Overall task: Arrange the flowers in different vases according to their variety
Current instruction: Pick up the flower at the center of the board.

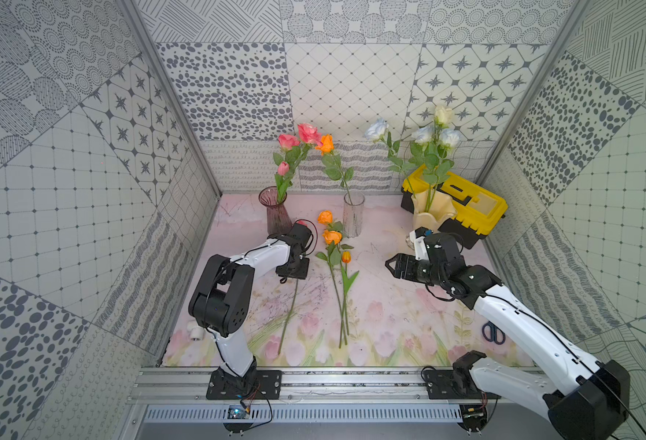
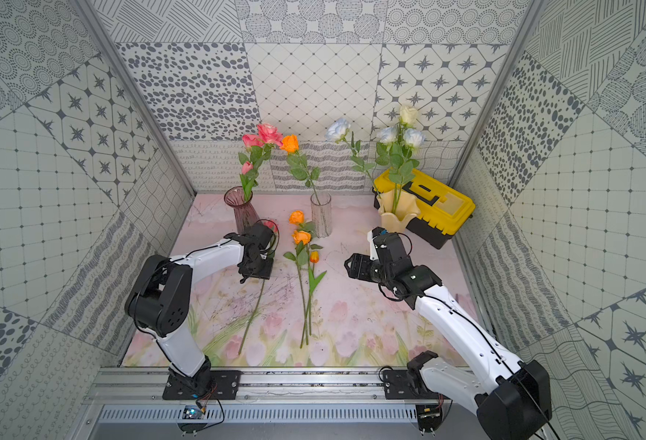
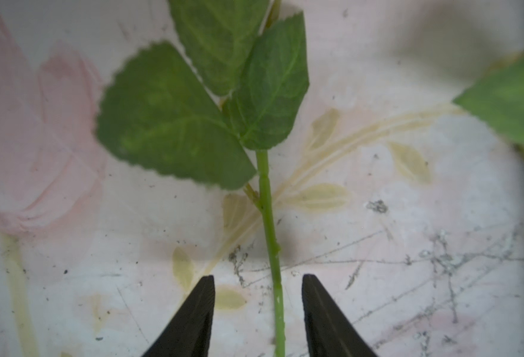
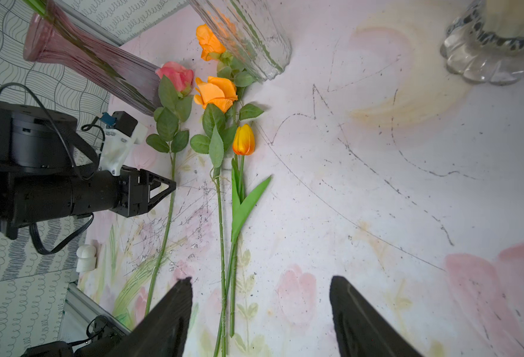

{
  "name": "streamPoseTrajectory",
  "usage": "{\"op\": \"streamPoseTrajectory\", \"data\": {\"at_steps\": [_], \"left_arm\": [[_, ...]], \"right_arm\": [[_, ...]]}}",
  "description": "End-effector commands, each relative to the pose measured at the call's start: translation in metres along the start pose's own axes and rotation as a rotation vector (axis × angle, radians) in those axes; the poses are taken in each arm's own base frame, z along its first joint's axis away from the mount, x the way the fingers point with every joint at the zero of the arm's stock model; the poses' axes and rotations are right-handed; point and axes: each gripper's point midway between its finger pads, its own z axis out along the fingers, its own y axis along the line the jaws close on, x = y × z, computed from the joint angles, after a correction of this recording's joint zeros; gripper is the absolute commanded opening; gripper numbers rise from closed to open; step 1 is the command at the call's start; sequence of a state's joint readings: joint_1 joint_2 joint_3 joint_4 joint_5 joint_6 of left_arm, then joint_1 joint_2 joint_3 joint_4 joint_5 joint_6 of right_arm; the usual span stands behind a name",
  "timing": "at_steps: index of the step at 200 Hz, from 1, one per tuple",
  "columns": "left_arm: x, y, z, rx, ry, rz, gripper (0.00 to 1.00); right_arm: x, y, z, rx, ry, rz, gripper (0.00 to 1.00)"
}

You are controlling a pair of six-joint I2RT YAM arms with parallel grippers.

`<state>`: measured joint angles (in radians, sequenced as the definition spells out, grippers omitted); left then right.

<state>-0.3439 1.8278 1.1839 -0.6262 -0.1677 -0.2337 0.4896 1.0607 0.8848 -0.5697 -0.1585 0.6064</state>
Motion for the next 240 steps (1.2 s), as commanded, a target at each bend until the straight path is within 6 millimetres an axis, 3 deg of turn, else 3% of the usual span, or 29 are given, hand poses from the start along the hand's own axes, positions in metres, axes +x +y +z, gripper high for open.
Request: {"op": "streamPoseTrajectory", "data": {"at_steps": [1,38,78,121,154,183,225,240], "left_arm": [[-0.005,0.007,0.008,-0.062,0.021,0.013,0.47],[-0.009,0.001,0.02,-0.048,0.047,0.008,0.4],[-0.005,0.002,0.026,-0.057,0.076,0.006,0.0],[-0.008,0.004,0.003,-0.045,0.027,0.0,0.0],[-0.015,0.006,-0.033,-0.016,-0.066,-0.045,0.0],[-0.031,-0.007,-0.077,0.11,-0.257,-0.019,0.0],[-0.052,-0.01,-0.161,0.201,-0.55,0.052,0.0],[-0.067,-0.011,-0.2,0.225,-0.679,0.084,0.0]], "right_arm": [[-0.003,0.008,-0.004,-0.044,-0.029,0.008,0.75],[-0.002,0.005,-0.005,-0.036,-0.034,0.009,0.75],[-0.002,0.003,-0.004,-0.027,-0.036,0.01,0.74],[0.001,0.001,0.001,-0.028,-0.026,0.019,0.74],[0.0,0.003,0.003,-0.038,-0.03,0.026,0.74],[-0.001,0.005,0.003,-0.044,-0.03,0.025,0.74],[-0.001,0.005,0.004,-0.045,-0.033,0.028,0.74],[-0.001,0.005,0.004,-0.048,-0.032,0.031,0.74]]}}
